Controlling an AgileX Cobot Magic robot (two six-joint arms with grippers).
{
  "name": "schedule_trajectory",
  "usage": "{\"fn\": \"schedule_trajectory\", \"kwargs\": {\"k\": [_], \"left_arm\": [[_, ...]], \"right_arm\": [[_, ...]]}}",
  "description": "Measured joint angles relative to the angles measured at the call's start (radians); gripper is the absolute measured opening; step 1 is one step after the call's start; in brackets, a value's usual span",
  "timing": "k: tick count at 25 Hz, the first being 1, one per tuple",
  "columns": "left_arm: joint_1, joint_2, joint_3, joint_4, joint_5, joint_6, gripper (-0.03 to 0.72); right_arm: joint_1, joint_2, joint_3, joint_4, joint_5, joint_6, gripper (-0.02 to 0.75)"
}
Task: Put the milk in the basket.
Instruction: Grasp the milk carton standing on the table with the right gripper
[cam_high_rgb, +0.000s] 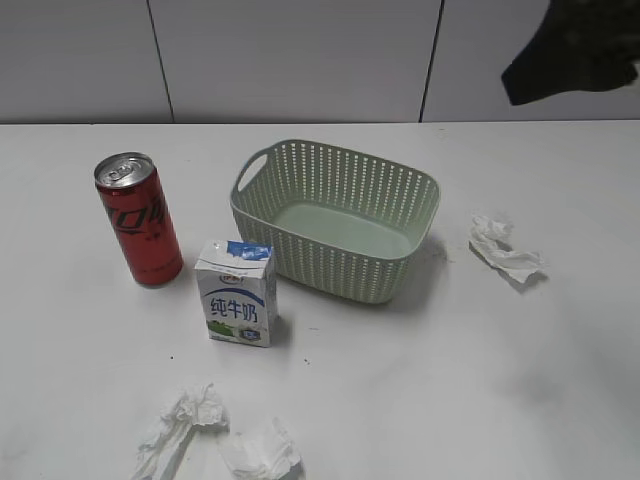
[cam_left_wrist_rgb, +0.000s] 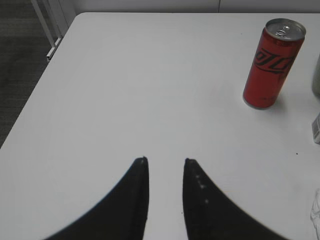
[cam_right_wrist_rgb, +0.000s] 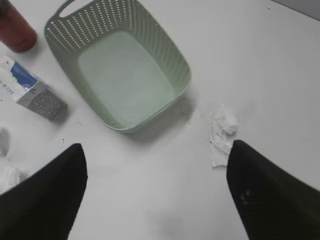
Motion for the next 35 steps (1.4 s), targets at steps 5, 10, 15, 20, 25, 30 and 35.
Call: {"fn": "schedule_trajectory", "kwargs": {"k": [5,10,15,20,25,30,35], "left_arm": [[0.0,0.0,0.0,0.0,0.0,0.0,0.202],[0.0,0.0,0.0,0.0,0.0,0.0,0.202],[0.0,0.0,0.0,0.0,0.0,0.0,0.202],[0.0,0.0,0.0,0.0,0.0,0.0,0.202],[0.0,0.0,0.0,0.0,0.0,0.0,0.202],[0.0,0.0,0.0,0.0,0.0,0.0,0.202],[0.0,0.0,0.0,0.0,0.0,0.0,0.202]], "right_arm": [[0.112,0.098,-0.084,0.0,0.025,-0.016,0.663],[0.241,0.216,-0.179,0.0,0.04,-0.058,0.658],[0.345,0.344,-0.271,0.0,0.059,-0.133,0.657],[0.434,0.49,-0.358,0.005,0.062,-0.218,0.656],[0.46,0.597,-0.402,0.041,0.057,-0.275,0.656],[0.465,0.667,-0.409,0.055,0.017,-0.355,0.656],[0.466,0.716,-0.411,0.06,-0.028,-0.454,0.656]]}}
